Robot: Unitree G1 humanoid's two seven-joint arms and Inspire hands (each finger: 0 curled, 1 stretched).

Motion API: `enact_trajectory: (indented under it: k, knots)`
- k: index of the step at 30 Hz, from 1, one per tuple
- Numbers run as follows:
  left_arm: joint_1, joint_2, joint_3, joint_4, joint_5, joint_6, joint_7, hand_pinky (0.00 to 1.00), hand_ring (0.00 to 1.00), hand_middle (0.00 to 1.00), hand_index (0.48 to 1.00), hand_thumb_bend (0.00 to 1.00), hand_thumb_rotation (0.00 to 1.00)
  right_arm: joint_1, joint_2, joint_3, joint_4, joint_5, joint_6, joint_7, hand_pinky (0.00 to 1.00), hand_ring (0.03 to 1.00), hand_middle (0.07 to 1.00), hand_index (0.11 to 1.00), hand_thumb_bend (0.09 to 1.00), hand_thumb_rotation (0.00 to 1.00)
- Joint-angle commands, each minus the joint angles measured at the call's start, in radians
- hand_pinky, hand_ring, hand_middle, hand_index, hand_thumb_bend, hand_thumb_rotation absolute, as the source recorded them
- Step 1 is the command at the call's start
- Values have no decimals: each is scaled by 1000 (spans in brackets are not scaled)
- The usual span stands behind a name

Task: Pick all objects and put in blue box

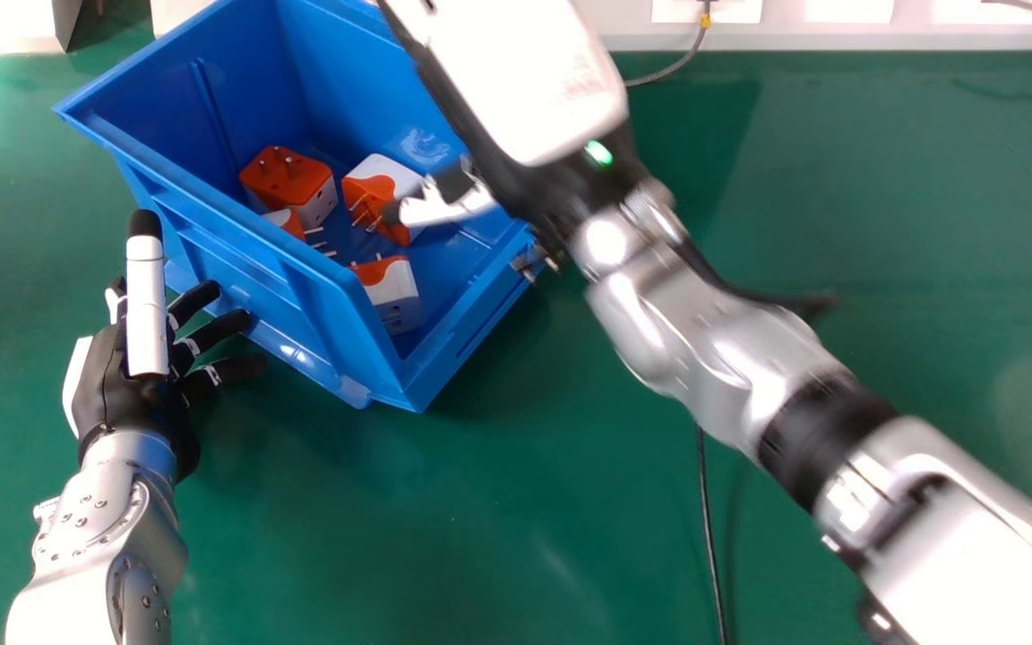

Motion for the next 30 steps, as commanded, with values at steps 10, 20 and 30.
enact_trajectory:
  k: [10, 20, 30]
  knots:
    - [49, -6, -5, -22, -6, 55, -12, 663, 737, 842, 883, 836, 933, 418, -138, -220, -175, 210, -361, -170, 970, 1000, 1000, 1000, 980, 686]
    - [46, 29, 21, -5, -1, 54, -25, 645, 728, 832, 877, 843, 935, 478, 62, -460, -73, 840, -274, 422, 781, 980, 1000, 1000, 854, 910]
    - [28, 49, 18, 60, 9, 12, -39, 638, 725, 822, 869, 865, 938, 500, 96, -537, -153, 796, -157, 502, 778, 964, 1000, 1000, 690, 993]
